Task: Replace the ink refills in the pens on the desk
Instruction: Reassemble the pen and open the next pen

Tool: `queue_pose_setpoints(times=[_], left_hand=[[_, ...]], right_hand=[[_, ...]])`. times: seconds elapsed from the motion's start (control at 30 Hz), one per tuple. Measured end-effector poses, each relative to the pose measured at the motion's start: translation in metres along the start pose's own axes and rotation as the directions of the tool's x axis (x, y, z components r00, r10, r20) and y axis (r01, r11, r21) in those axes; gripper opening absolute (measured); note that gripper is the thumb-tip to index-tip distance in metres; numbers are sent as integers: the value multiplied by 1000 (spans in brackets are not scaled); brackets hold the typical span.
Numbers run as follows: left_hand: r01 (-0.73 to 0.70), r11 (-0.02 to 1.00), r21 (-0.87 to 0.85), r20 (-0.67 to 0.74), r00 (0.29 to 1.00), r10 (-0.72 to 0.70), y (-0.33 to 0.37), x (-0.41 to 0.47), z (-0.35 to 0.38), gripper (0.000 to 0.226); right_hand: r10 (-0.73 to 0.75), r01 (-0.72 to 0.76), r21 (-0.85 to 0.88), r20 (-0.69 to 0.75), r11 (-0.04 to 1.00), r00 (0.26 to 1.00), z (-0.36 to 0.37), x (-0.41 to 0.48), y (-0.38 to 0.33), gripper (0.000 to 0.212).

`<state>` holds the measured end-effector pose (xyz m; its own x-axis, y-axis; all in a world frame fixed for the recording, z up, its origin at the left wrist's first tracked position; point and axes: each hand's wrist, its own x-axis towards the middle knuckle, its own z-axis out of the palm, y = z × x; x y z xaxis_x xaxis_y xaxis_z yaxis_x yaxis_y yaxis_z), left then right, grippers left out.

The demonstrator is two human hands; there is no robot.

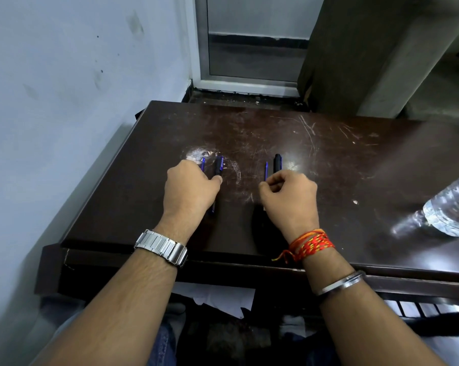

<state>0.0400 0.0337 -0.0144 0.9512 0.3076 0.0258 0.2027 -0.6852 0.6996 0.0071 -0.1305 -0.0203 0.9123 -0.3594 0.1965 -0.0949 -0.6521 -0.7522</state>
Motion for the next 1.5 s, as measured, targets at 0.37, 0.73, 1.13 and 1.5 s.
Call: queue_pose_setpoints(times=[0.37,0.73,1.13,1.5], left_hand=[[-24,987,160,136,991,2,-1,-1,4,23],[-50,980,194,38,998,43,-2,-2,3,27],[5,844,-536,163,982,98,9,-14,19,25],[-222,846,-485,232,900,369,24,-44,33,25]], right_hand=[[199,-167,-233,121,958,972,-11,20,19,19],[79,-72,-107,62,992,995,-6,12,12,24],[-119,-41,409,359,912,926,14,-12,-10,23],[38,-173,751,193,637,980,11,2,-9,36]])
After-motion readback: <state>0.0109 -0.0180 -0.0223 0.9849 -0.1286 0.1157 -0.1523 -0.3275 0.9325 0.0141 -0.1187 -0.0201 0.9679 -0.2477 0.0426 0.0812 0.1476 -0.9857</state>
